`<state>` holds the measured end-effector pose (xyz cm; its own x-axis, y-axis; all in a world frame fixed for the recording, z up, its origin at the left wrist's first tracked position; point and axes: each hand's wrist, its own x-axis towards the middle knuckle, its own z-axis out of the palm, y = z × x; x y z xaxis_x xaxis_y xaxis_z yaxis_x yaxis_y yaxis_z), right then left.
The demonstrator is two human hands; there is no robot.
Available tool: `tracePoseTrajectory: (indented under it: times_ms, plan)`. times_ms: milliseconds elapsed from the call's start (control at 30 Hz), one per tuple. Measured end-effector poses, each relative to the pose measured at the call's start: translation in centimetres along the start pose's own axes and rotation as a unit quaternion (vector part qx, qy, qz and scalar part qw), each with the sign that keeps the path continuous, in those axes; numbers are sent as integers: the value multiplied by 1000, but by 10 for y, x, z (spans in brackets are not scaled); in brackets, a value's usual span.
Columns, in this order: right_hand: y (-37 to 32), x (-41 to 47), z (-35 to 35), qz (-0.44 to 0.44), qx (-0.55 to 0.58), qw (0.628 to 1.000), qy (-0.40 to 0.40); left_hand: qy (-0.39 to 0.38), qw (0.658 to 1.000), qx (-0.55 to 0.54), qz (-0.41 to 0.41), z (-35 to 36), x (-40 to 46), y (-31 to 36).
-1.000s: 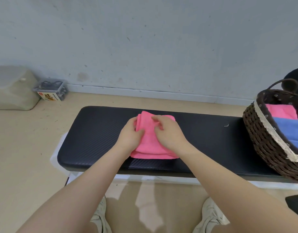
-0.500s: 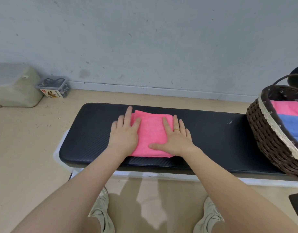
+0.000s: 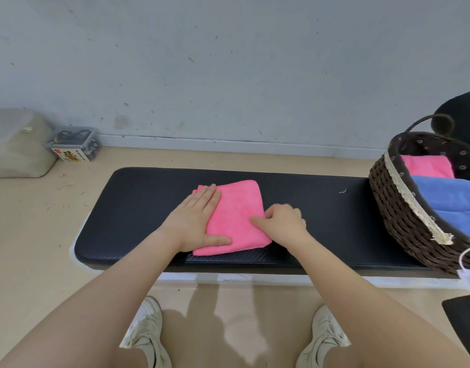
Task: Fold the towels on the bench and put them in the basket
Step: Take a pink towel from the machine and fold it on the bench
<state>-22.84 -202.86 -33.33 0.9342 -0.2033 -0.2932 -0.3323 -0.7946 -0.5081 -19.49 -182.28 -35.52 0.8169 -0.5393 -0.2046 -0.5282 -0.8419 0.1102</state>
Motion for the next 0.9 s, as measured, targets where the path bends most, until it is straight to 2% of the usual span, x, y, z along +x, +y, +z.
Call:
tracePoseTrajectory:
  times_ms: [67,133,267,467,600,767,833,900]
  plan:
    - [2,-3,-4,9,103,994,-37,1,1000,-1,8,-4,4,6]
    - [9,-5,-13,14,144,989,-24,19,999,14,25,-10,8,19]
    - [33,-7,-31,43,122,991,26,71,994,18,79,-20,23,62]
    - [55,-5,-50,72,114,991,15,-16,999,-10,29,-19,39,96]
    - [55,0,-48,70,144,987,-5,-58,998,-10,34,-21,39,96]
    - [50,-2,-52,69,153,984,-60,-70,997,5,21,-15,43,101]
    - [42,-5,-55,53,150,986,-49,-62,998,-7,6,-12,45,103]
    - [28,-12,-56,-1,115,993,-25,-38,998,-48,10,-9,46,101]
